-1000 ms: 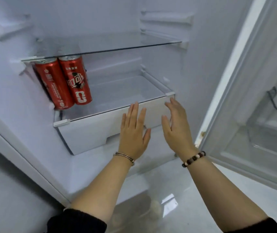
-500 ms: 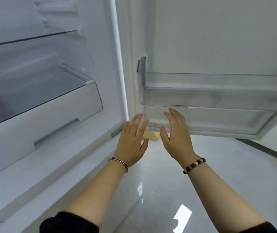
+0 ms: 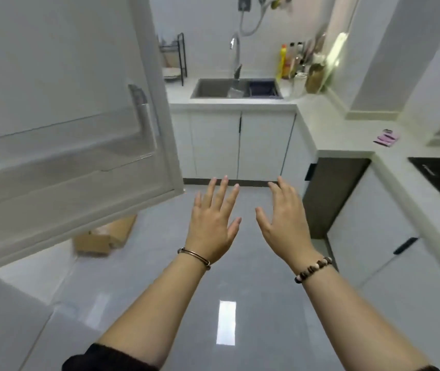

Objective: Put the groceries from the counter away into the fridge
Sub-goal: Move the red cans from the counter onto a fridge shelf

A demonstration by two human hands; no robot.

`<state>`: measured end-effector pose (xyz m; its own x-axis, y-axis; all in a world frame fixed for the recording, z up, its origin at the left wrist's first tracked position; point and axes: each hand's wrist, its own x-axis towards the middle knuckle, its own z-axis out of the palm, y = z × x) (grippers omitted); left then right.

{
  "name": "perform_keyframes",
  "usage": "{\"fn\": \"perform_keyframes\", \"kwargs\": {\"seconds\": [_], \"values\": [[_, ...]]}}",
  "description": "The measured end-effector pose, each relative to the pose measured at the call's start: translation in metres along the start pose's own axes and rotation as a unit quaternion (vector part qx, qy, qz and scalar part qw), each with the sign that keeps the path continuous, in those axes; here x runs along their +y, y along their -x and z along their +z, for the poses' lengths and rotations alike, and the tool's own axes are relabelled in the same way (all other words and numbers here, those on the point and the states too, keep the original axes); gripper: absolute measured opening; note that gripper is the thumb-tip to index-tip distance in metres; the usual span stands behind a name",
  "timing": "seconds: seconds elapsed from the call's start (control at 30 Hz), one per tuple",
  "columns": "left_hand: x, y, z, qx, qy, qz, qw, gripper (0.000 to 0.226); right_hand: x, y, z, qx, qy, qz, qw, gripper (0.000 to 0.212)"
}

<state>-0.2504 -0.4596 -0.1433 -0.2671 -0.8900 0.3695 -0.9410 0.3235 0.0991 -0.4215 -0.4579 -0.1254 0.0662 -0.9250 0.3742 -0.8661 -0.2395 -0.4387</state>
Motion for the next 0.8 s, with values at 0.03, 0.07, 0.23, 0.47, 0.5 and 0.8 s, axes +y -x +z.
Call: {"fn": "perform_keyframes", "kwargs": {"seconds": [0.03,0.07,0.23,0.47,0.5,0.8], "values": [[0.025,-0.013,0.007,-0.003,0.011,0.017,1.0,0.065,0.023,0.004,-0.015,0.015,0.006,0.02,1.0,0.06],[0.05,-0.025,0.014,-0.007,0.024,0.034,0.999,0.064,0.046,0.01,-0.031,0.029,0.011,0.045,0.999,0.06],[0.171,-0.068,0.042,-0.03,0.073,0.145,0.986,0.065,0.14,0.05,-0.101,0.108,0.048,0.166,0.979,0.066],[0.346,-0.111,0.063,-0.047,0.143,0.297,0.943,0.066,0.245,0.121,-0.192,0.213,0.121,0.315,0.917,0.056],[0.372,-0.113,0.065,-0.055,0.152,0.319,0.934,0.066,0.258,0.132,-0.205,0.23,0.129,0.336,0.904,0.056],[0.566,-0.138,0.088,-0.098,0.232,0.489,0.835,0.068,0.354,0.199,-0.303,0.31,0.221,0.473,0.794,0.058]]}}
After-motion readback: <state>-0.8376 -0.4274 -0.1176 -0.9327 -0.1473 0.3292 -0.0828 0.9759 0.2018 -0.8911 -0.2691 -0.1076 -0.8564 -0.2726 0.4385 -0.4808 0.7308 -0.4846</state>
